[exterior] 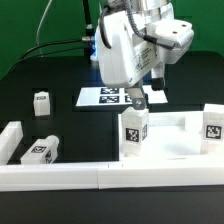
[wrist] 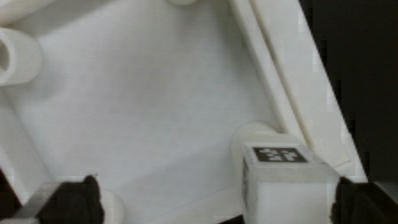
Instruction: Assemble square table
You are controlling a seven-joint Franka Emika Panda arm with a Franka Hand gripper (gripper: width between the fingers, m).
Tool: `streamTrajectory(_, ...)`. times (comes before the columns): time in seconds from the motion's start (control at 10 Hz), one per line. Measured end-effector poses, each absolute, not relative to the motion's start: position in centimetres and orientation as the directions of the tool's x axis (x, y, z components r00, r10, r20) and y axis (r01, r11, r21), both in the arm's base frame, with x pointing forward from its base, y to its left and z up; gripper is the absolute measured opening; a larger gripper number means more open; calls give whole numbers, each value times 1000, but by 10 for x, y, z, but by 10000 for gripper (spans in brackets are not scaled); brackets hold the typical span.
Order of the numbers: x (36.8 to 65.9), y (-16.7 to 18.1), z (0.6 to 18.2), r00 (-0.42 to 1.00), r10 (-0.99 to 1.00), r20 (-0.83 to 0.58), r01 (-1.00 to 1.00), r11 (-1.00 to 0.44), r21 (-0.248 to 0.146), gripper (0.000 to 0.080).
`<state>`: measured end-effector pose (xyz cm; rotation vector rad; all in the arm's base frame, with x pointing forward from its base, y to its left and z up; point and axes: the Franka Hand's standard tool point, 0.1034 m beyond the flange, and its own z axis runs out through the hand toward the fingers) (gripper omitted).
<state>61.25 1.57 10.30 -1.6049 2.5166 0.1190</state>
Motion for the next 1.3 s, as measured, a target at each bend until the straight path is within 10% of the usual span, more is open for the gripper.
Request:
streamTrajectory(0.9,573,64,106,-219,-966,-138,-973,226,-36,649)
streamTrajectory(1.3,525,44,58,-184,-980,-72,-980,188,-67,649)
